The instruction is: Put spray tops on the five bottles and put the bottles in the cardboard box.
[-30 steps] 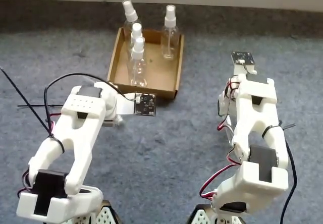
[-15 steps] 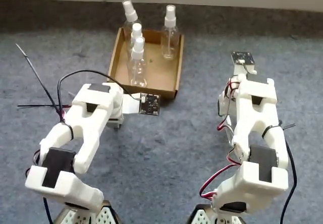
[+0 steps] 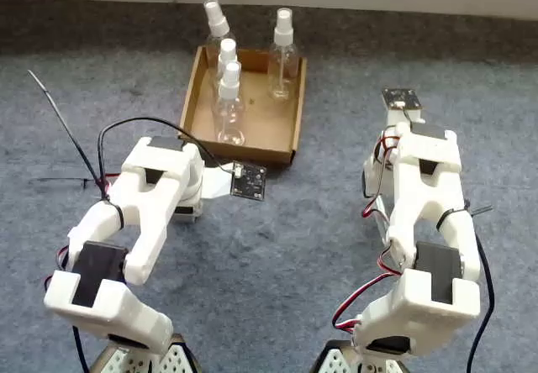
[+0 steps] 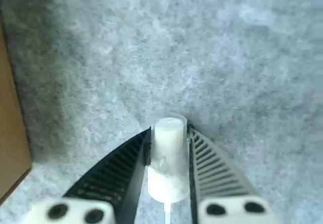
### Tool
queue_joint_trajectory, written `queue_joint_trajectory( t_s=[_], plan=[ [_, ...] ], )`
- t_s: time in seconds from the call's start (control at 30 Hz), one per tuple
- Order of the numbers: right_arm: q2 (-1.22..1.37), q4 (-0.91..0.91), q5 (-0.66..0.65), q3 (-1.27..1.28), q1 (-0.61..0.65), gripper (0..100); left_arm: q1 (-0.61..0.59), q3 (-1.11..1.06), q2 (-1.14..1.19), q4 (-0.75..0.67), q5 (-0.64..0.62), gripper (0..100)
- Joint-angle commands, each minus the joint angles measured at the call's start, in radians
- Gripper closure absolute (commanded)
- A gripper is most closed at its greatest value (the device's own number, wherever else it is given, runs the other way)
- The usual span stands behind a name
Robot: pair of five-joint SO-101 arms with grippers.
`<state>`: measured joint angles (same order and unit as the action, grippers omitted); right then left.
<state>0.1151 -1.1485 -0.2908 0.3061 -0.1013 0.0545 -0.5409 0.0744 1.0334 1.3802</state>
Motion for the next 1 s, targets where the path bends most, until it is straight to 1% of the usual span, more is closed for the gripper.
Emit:
queue_joint_trajectory(
  t_s=[0.0,0.2,0.27,0.37,0.47,0.57,0.63,0.73,0.8,0.97],
  plan=[
    [-0.004,-0.031,-0.031,-0.053,0.005,87.5,-0.008,0.133,-0.002,0.115,-0.003,97],
    [-0.004,-0.031,-0.031,-0.059,0.005,87.4,0.019,0.358,0.001,0.285,-0.568,98],
    [-0.004,-0.031,-0.031,-0.058,0.005,86.5,0.03,0.387,0.005,0.319,-0.721,98],
    [-0.004,-0.033,-0.031,-0.054,0.005,78.7,0.056,0.387,0.008,0.328,-0.895,98],
    [-0.004,-0.064,-0.032,-0.059,0.008,72.2,0.076,0.386,0.01,0.328,-1.023,98],
    [-0.004,-0.108,-0.034,-0.064,0.013,71.8,0.079,0.394,0.004,0.328,-1.112,98],
    [-0.002,-0.116,-0.034,-0.104,0.031,71.8,0.079,0.394,0.002,0.328,-1.134,98],
    [0.03,-0.122,-0.094,-0.168,0.065,71.8,0.074,0.387,0.004,0.328,-1.135,98],
    [0.077,-0.157,-0.126,-0.208,0.079,71.8,0.07,0.386,0.008,0.328,-1.137,98],
    [0.205,-0.208,-0.13,-0.354,0.071,71.8,0.07,0.386,0.008,0.328,-1.137,98]
  ],
)
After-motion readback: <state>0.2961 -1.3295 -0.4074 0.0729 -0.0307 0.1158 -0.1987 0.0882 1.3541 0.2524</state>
